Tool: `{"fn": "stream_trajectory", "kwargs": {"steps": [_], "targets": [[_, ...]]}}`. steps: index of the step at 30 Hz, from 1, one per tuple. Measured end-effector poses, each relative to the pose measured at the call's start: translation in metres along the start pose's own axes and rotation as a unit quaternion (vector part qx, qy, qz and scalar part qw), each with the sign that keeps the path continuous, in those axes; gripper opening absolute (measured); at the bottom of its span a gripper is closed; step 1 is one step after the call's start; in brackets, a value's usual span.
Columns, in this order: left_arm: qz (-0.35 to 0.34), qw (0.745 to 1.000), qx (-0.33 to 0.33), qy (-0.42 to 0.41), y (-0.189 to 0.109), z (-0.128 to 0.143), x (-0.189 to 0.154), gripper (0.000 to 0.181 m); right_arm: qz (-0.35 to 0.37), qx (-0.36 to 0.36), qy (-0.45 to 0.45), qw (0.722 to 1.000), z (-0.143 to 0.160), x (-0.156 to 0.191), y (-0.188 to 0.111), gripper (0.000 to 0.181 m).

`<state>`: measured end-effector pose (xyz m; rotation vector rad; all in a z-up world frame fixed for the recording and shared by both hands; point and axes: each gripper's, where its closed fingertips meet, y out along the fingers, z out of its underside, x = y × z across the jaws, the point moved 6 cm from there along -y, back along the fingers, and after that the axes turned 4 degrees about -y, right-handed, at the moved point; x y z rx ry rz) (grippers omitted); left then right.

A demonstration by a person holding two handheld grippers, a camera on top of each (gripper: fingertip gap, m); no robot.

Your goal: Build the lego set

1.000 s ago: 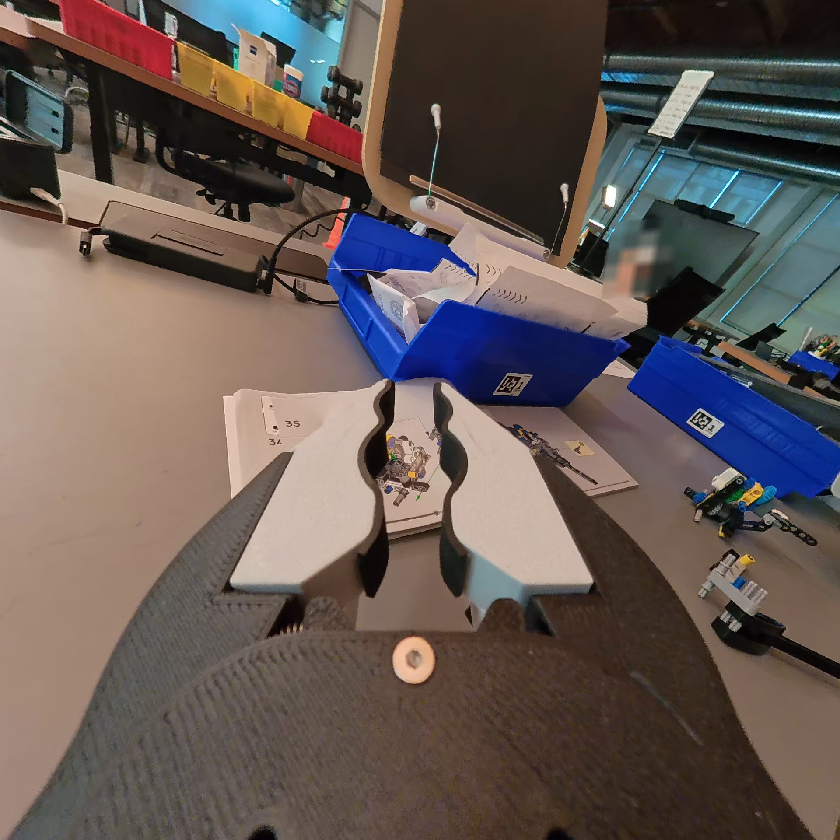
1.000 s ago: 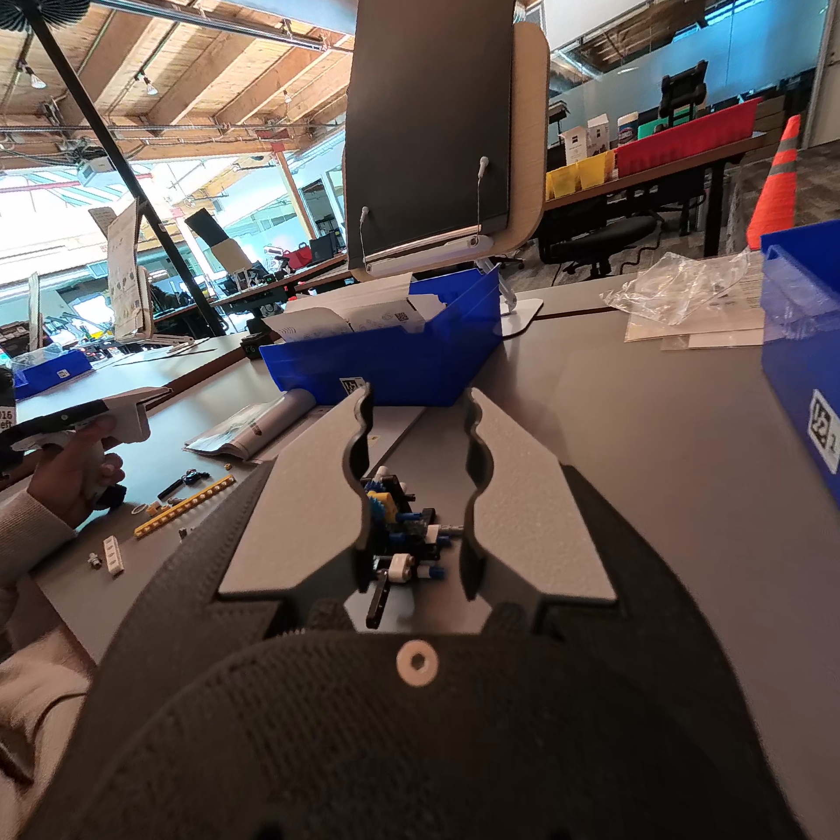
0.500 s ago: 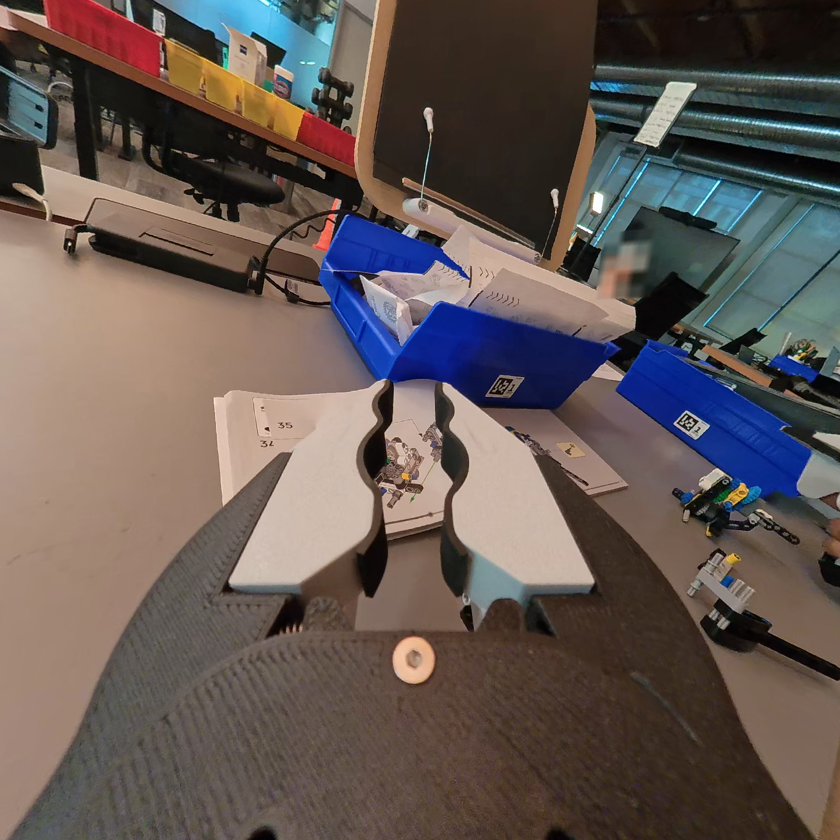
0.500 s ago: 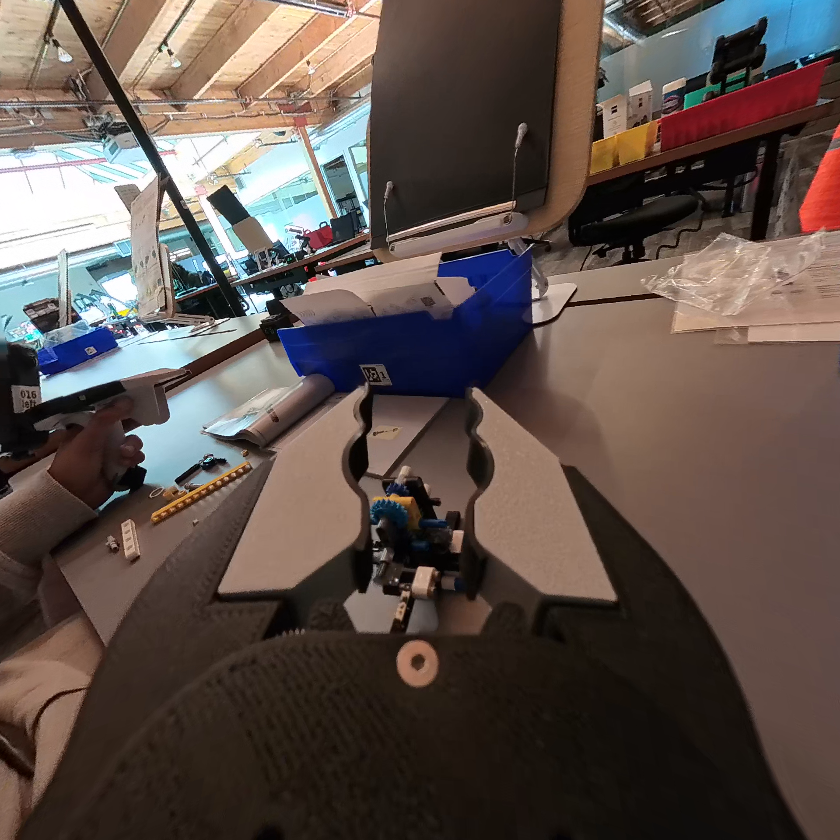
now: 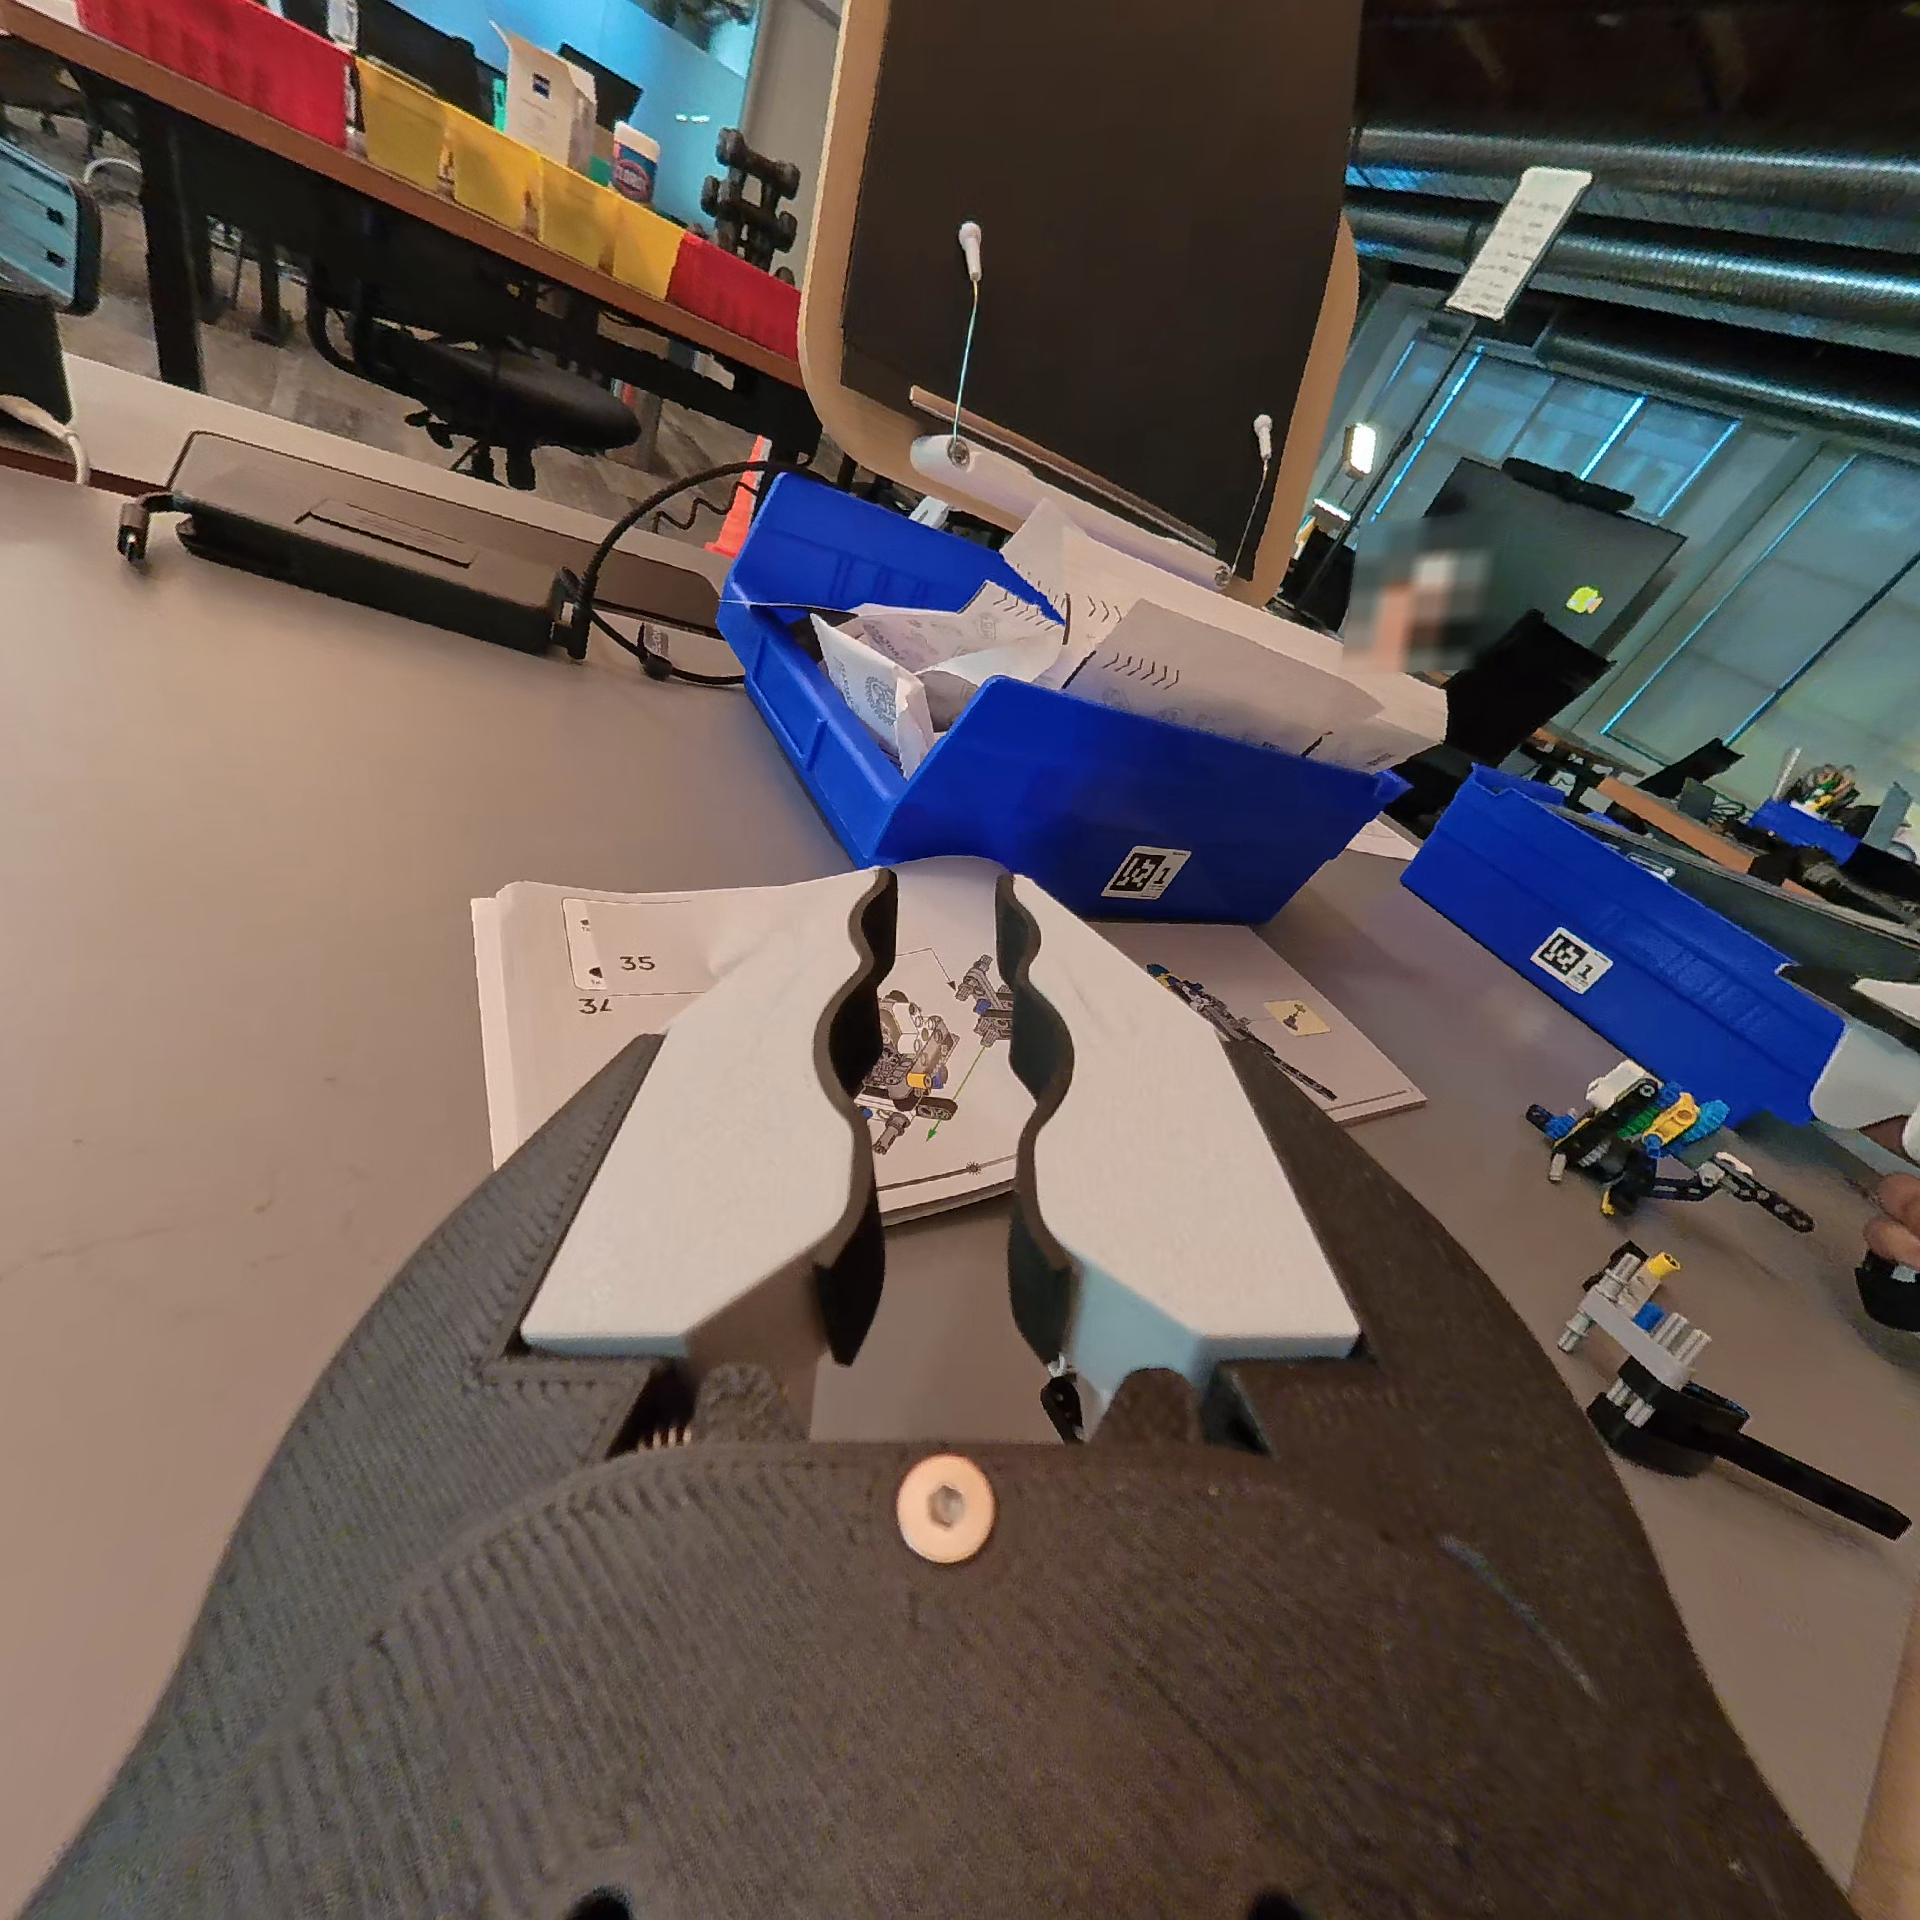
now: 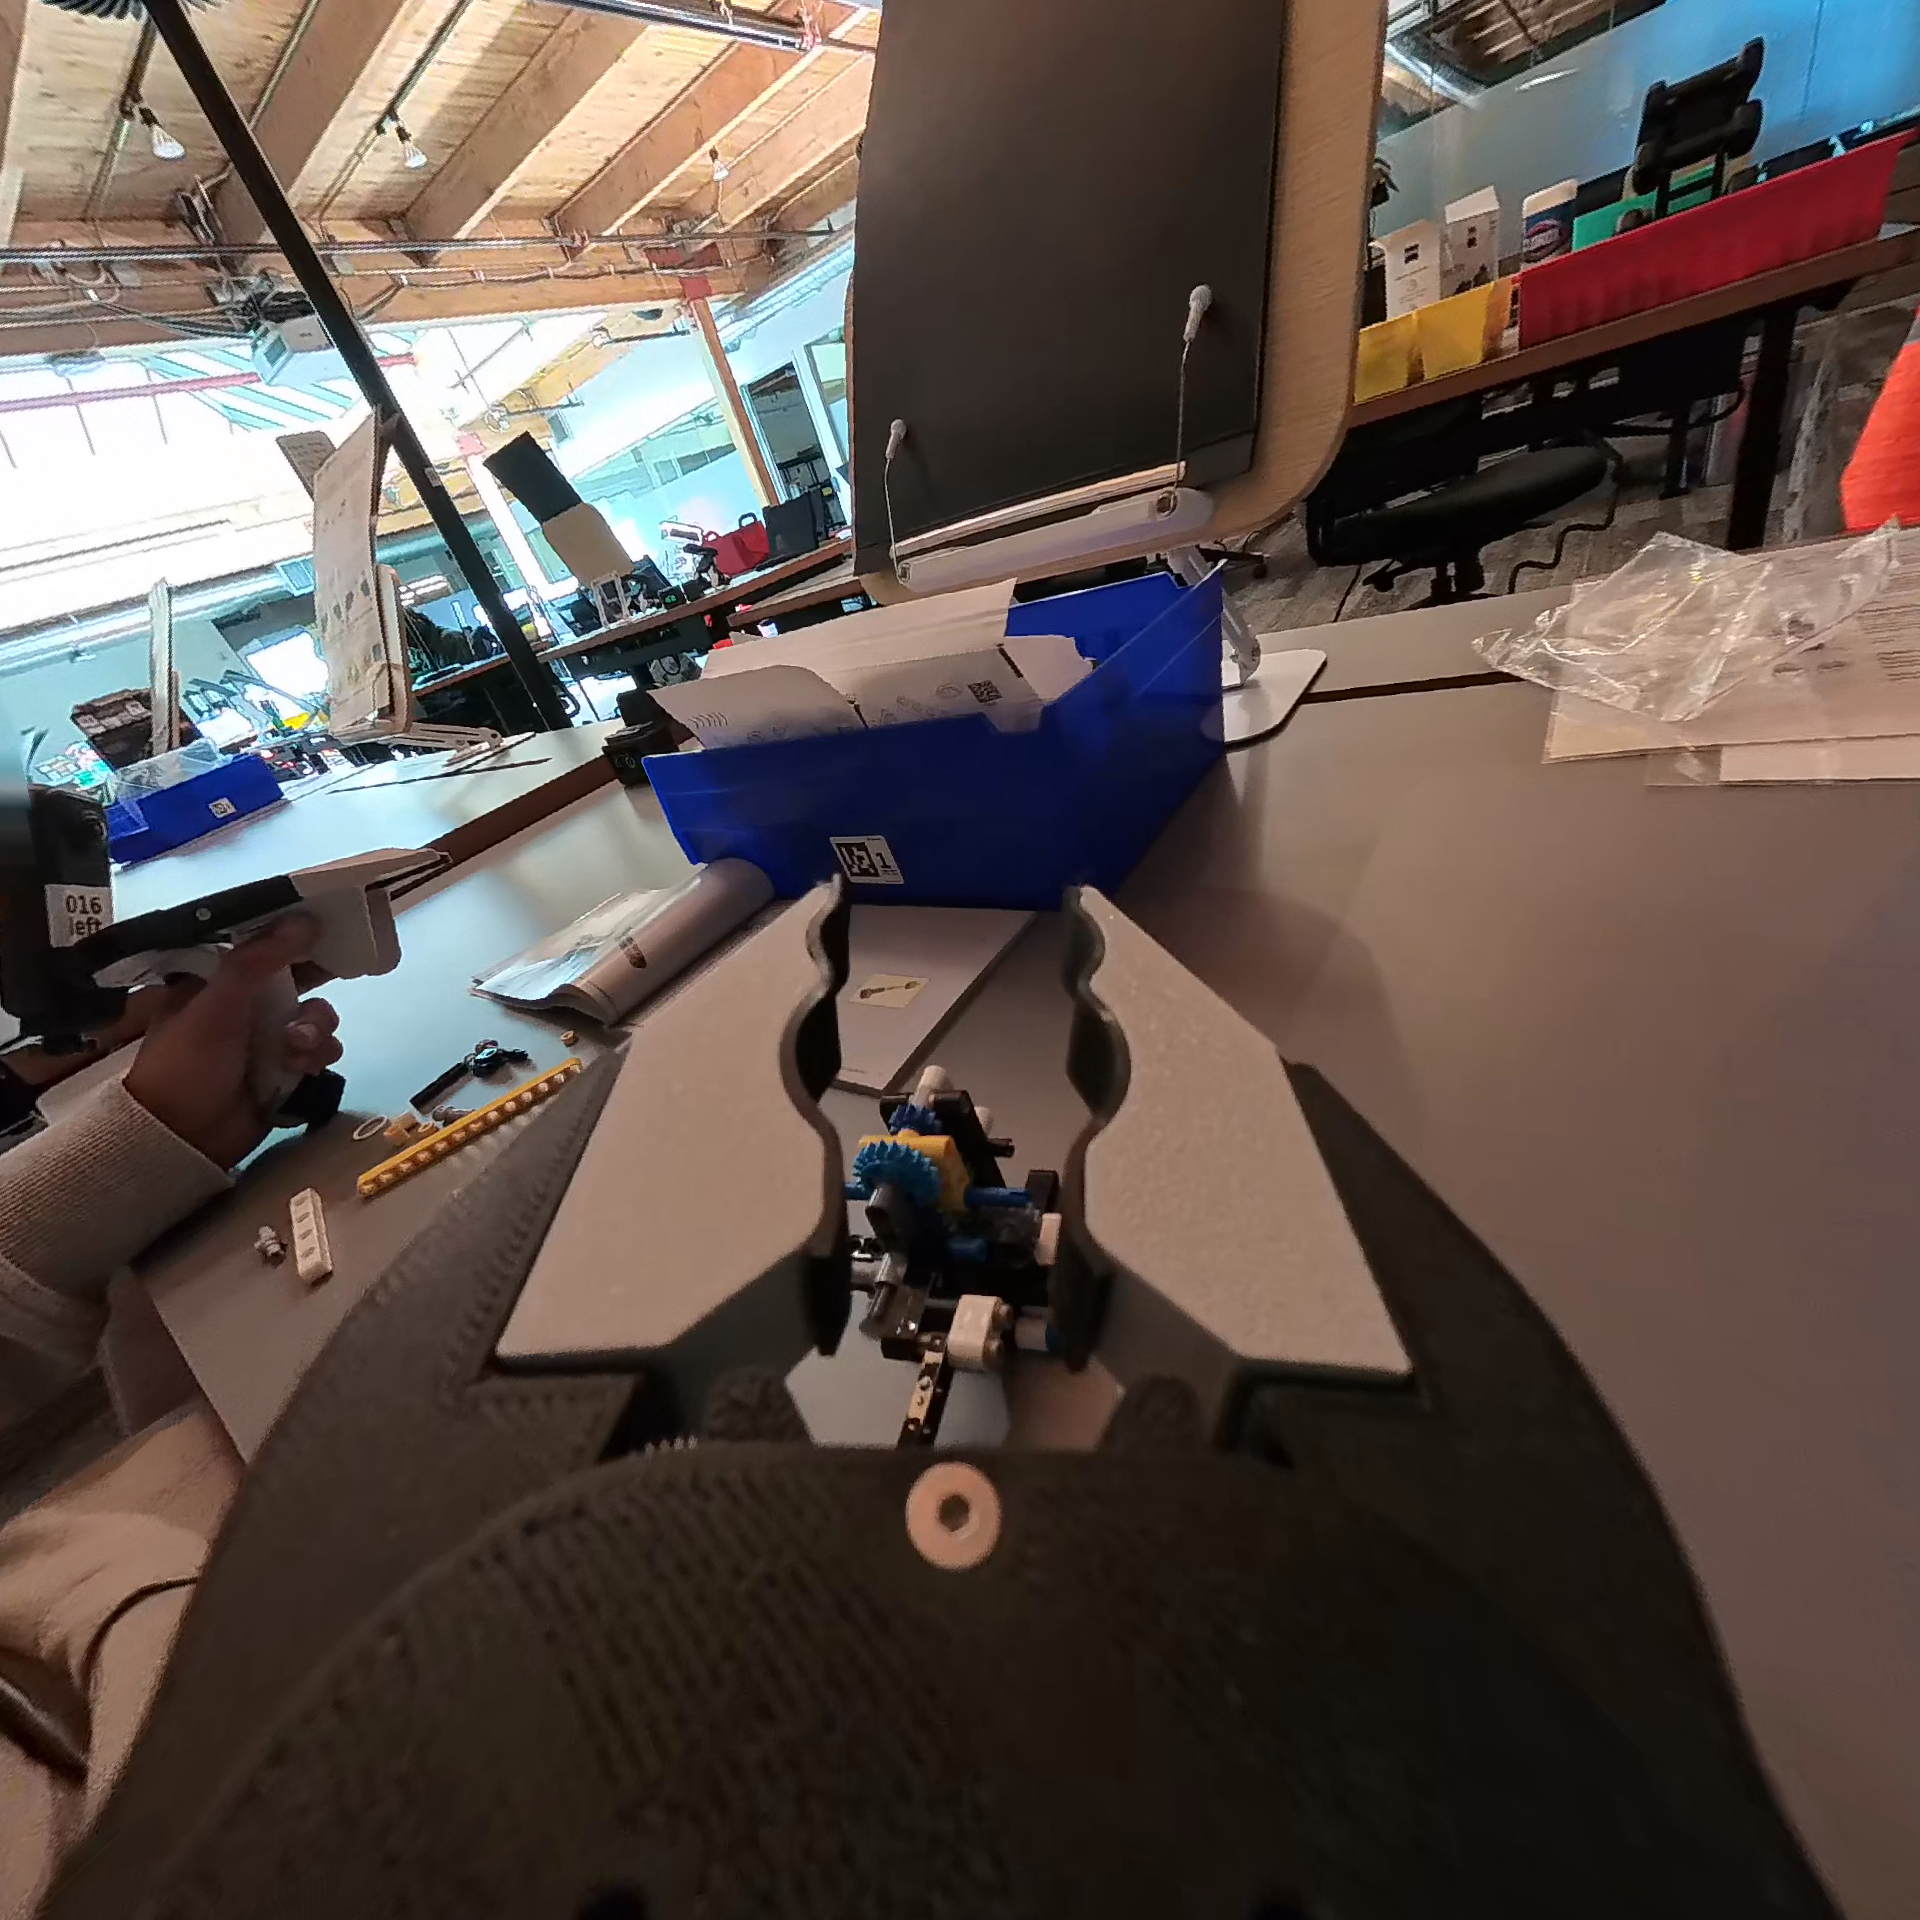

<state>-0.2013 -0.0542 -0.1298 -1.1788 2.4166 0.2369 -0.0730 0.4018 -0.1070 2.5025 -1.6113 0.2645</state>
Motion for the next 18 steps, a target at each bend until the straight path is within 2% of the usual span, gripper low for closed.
{"fn": "stream_trajectory", "kwargs": {"steps": [18], "targets": [[0.002,1.0,0.002,-0.002,0.0007,0.0005,-0.0005,0.016,-0.002,0.002,-0.001,1.0,0.0008,0.0013,0.0008,0.04]]}}
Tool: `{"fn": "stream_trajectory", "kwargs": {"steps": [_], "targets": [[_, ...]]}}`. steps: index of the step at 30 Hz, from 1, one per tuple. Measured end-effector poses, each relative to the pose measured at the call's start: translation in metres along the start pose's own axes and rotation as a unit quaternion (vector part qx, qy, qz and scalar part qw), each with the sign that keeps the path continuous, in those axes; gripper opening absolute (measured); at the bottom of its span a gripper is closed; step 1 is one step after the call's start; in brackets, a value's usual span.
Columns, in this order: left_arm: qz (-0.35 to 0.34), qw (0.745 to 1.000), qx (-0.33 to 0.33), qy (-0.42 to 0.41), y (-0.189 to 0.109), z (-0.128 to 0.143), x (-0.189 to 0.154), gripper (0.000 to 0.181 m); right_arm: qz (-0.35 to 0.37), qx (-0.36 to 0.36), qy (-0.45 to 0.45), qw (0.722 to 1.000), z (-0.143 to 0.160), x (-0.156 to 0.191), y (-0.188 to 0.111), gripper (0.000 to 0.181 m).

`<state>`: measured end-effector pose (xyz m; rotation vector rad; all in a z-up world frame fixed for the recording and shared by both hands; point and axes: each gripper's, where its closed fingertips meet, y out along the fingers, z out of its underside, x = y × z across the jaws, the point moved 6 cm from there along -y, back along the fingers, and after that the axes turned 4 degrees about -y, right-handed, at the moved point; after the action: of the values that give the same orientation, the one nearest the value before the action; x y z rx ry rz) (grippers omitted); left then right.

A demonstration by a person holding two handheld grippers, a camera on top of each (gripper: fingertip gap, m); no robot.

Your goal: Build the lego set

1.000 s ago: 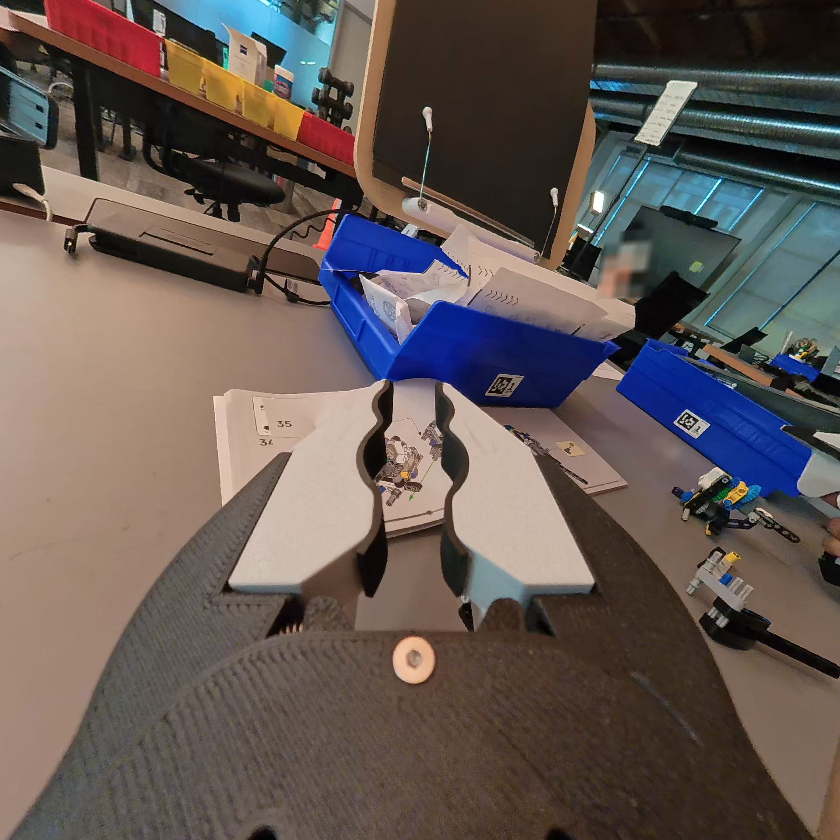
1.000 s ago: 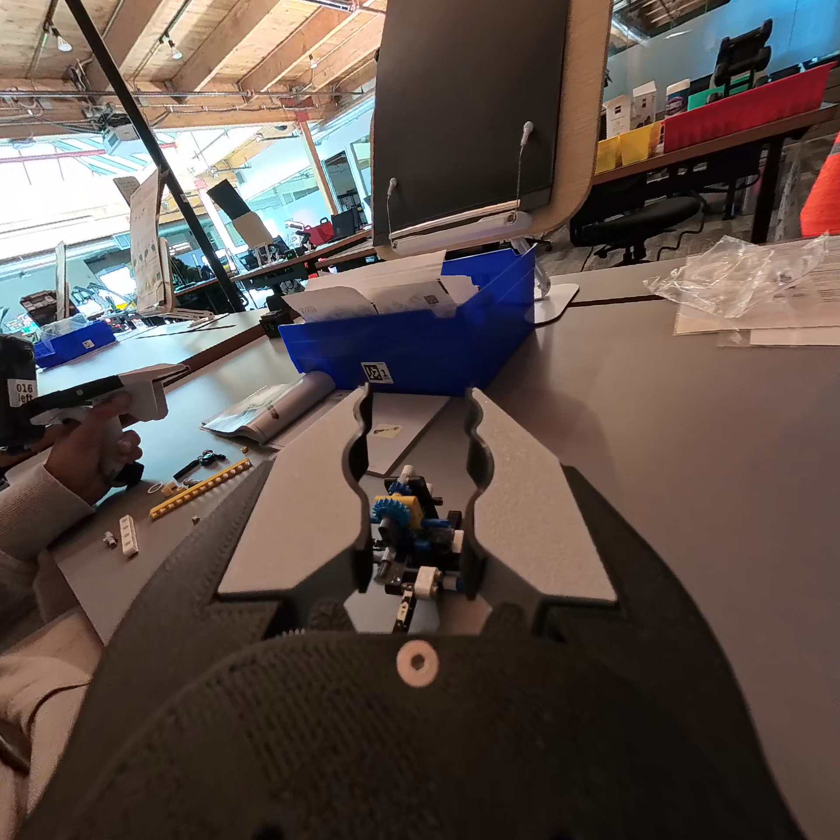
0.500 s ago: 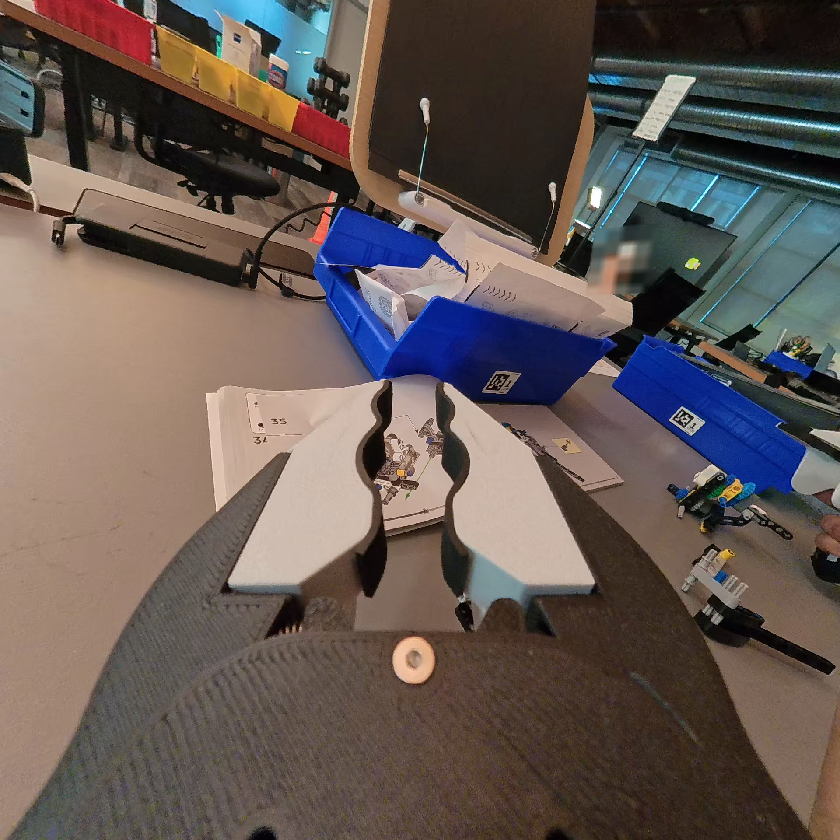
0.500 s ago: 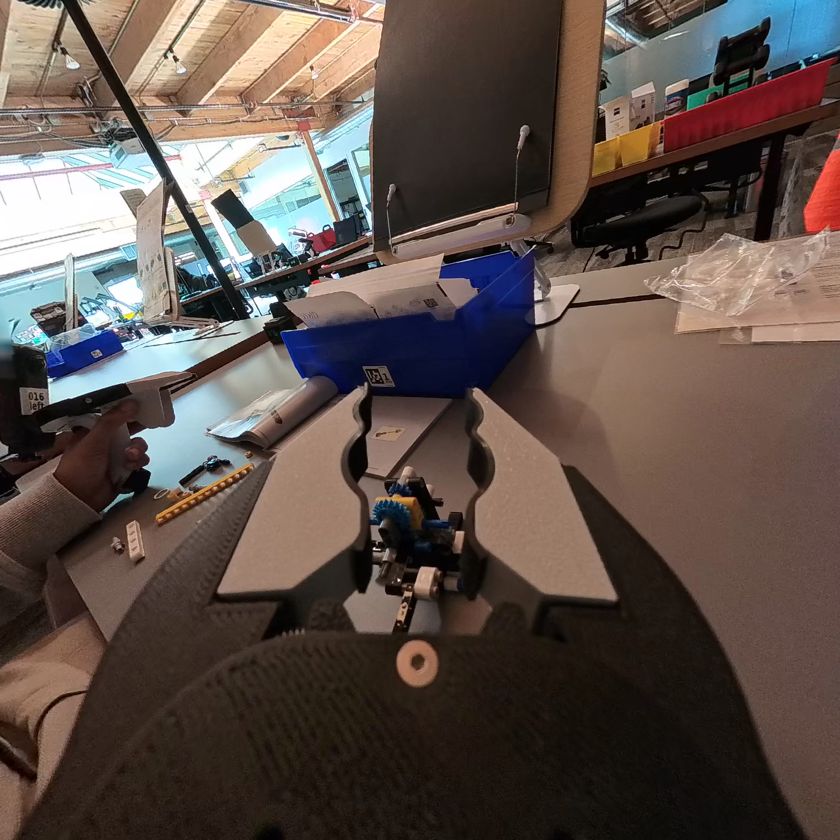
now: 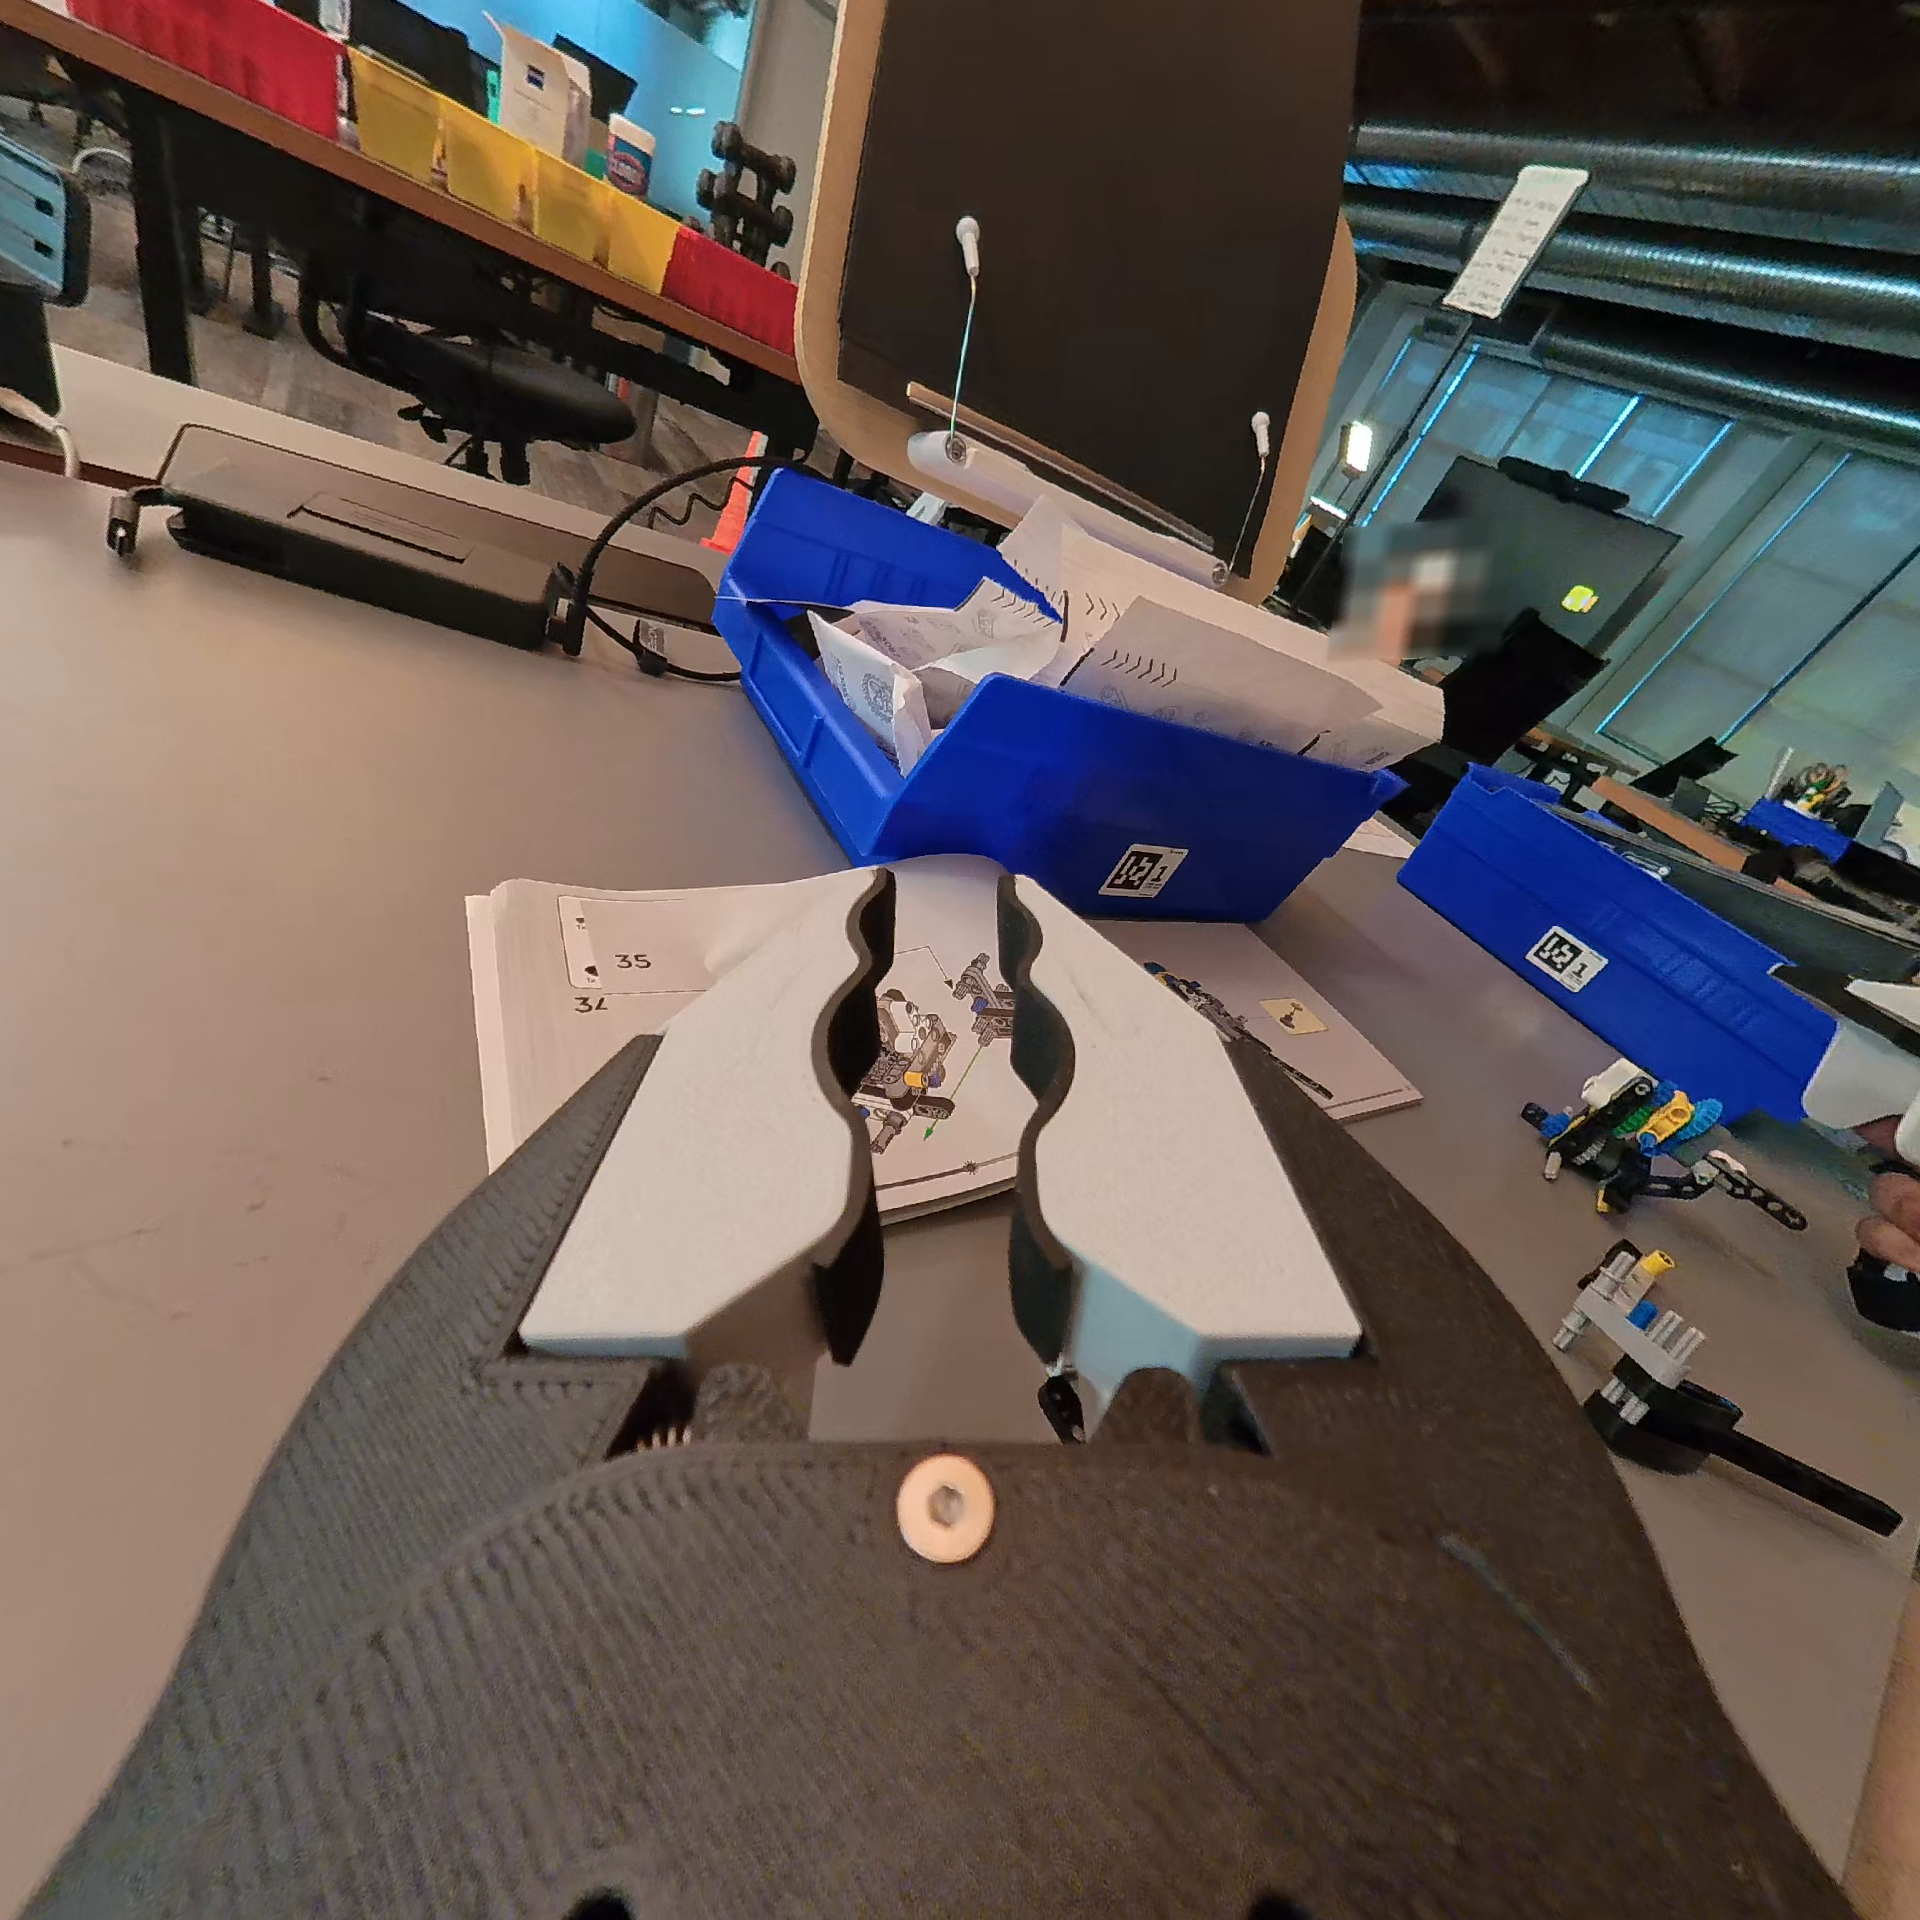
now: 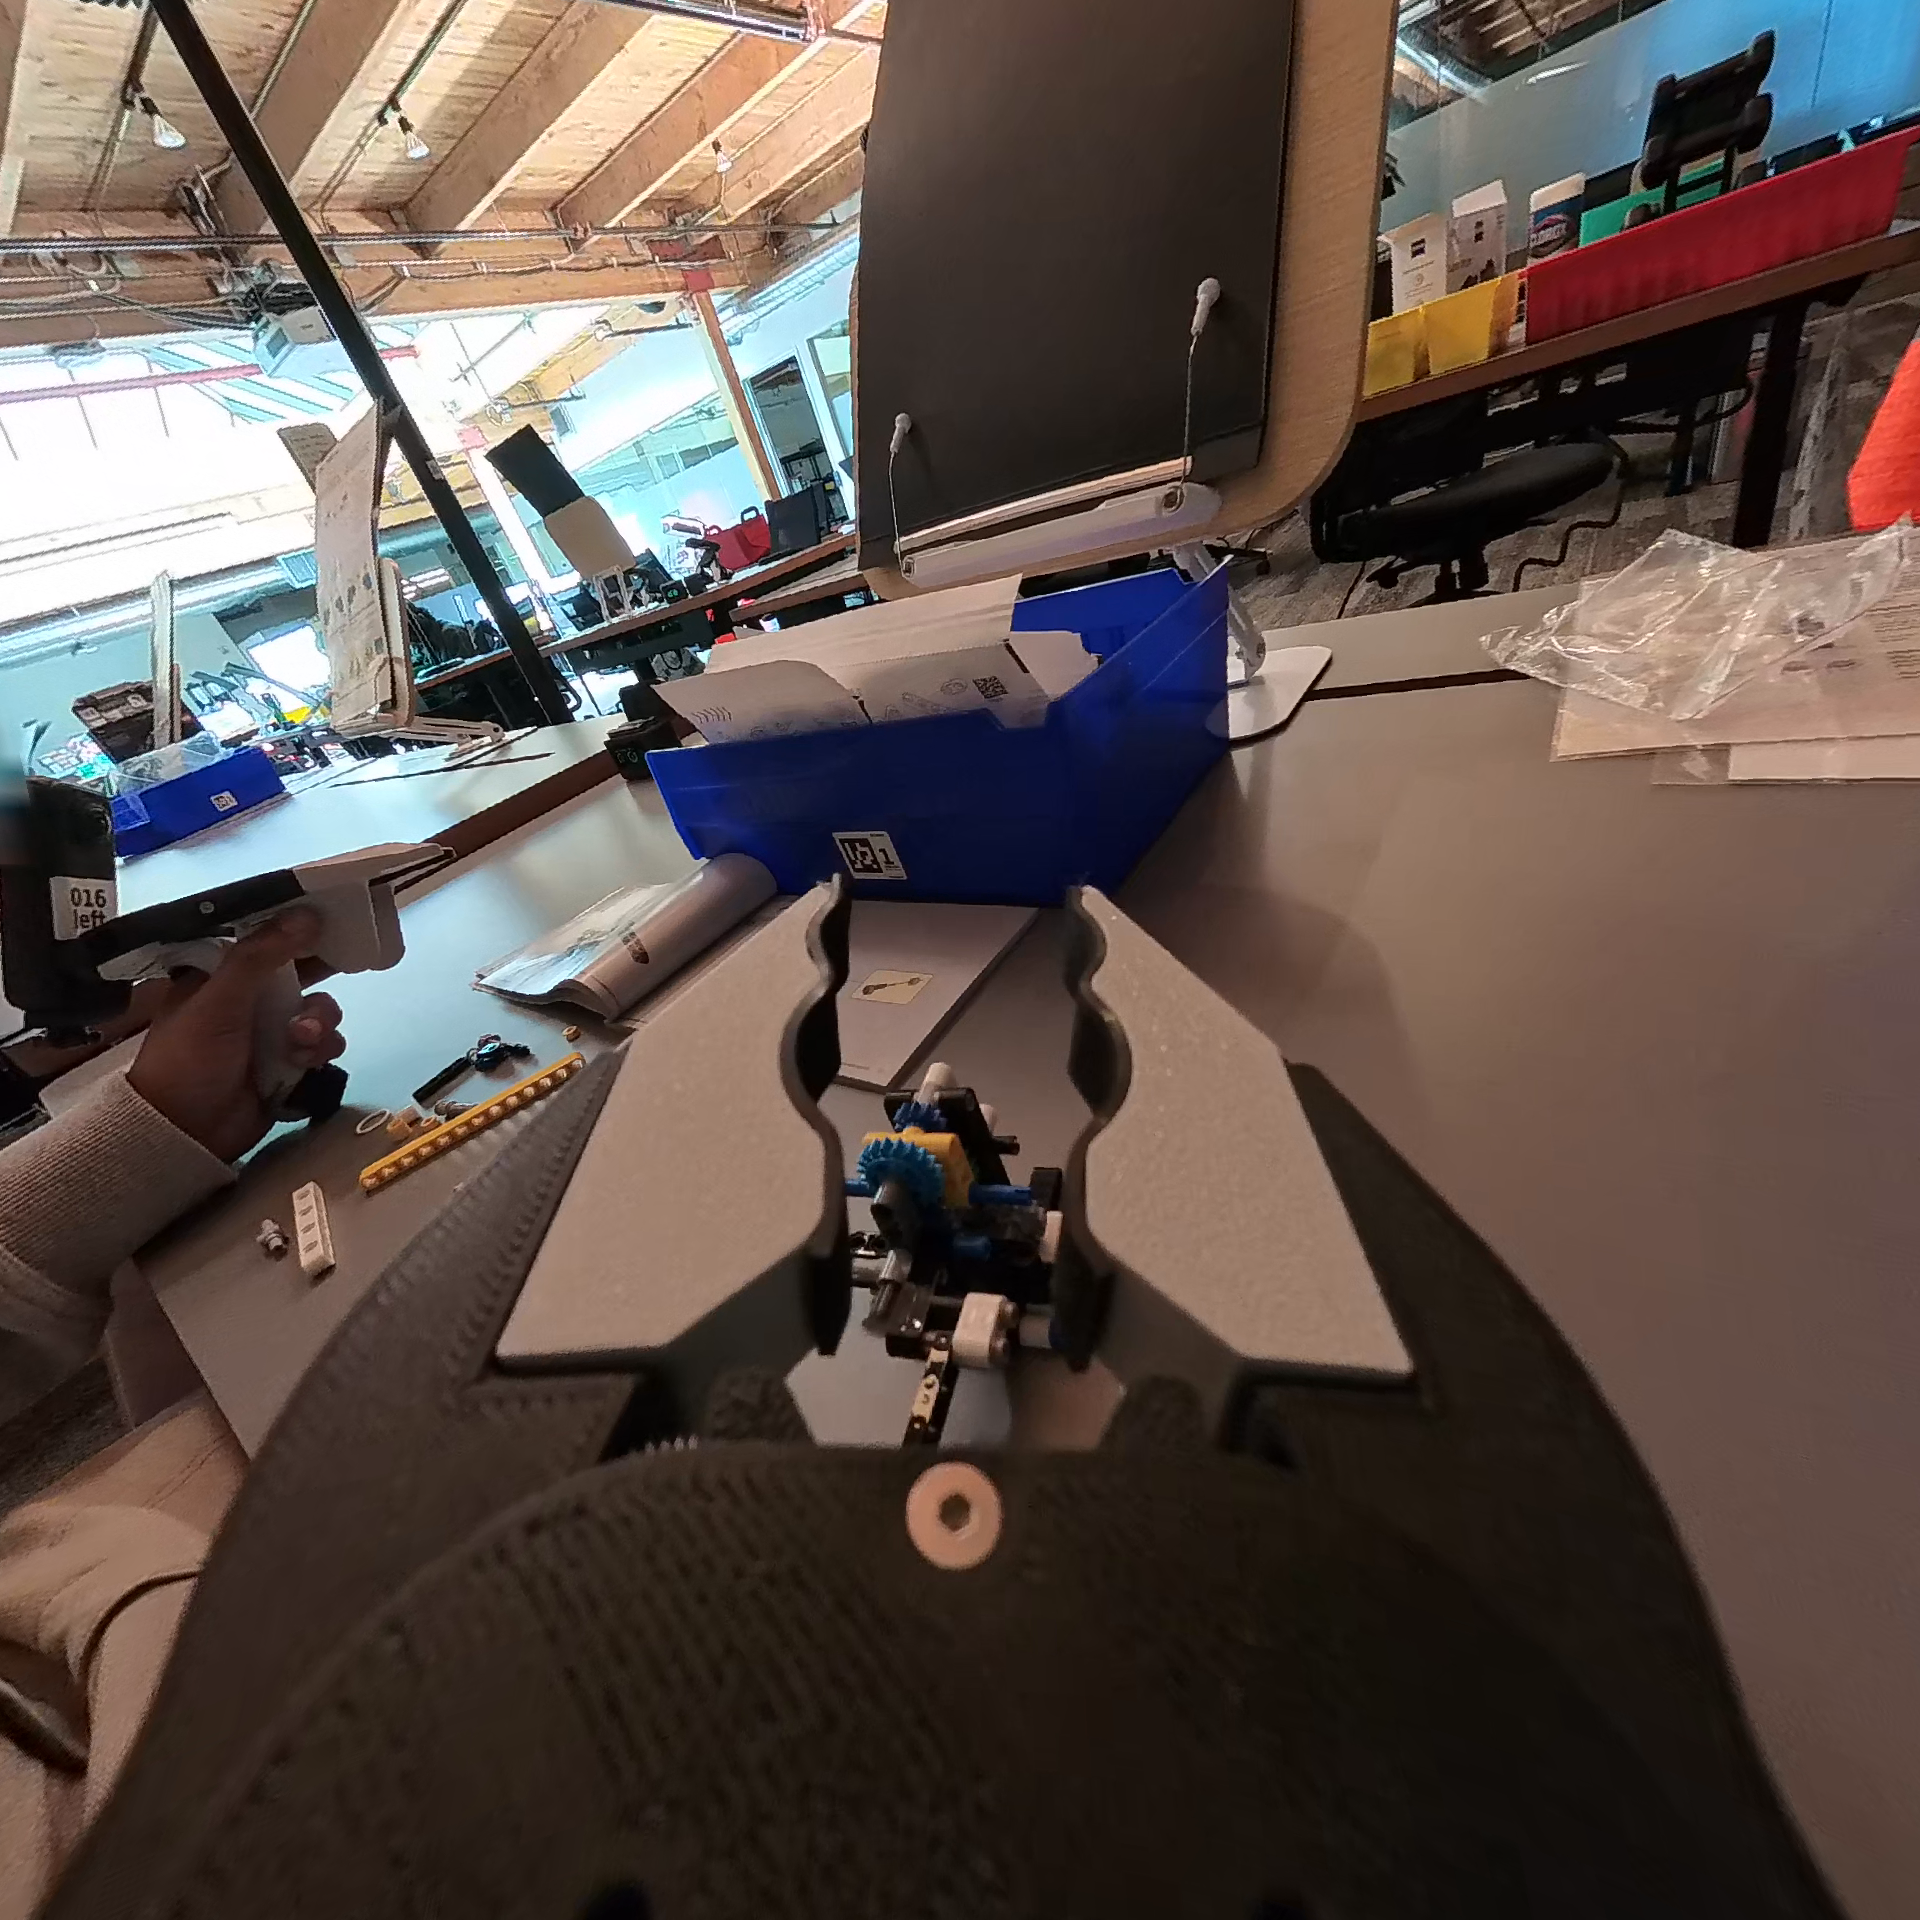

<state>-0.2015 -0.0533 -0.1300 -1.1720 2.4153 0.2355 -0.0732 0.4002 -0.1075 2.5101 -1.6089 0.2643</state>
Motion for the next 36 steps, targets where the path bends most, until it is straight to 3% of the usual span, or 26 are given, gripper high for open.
{"fn": "stream_trajectory", "kwargs": {"steps": [10,22,26,30,36], "targets": [[-0.025,0.999,-0.025,0.001,-0.013,-0.009,0.005,0.018,0.012,0.009,-0.026,1.0,-0.001,-0.002,-0.004,0.04],[-0.091,0.993,0.026,0.072,-0.004,-0.016,0.021,0.029,0.062,0.04,-0.097,0.993,0.001,-0.013,-0.009,0.039],[-0.11,0.99,0.071,0.061,0.02,-0.016,0.04,0.049,0.113,0.056,-0.16,0.979,0.001,-0.021,-0.013,0.035],[-0.114,0.981,0.126,0.093,0.046,-0.008,0.049,0.053,0.126,0.061,-0.157,0.978,0.002,-0.032,-0.01,0.036],[-0.097,0.985,0.077,0.119,0.025,-0.012,0.036,0.05,0.138,0.054,-0.122,0.981,0.007,-0.041,-0.012,0.036]]}}
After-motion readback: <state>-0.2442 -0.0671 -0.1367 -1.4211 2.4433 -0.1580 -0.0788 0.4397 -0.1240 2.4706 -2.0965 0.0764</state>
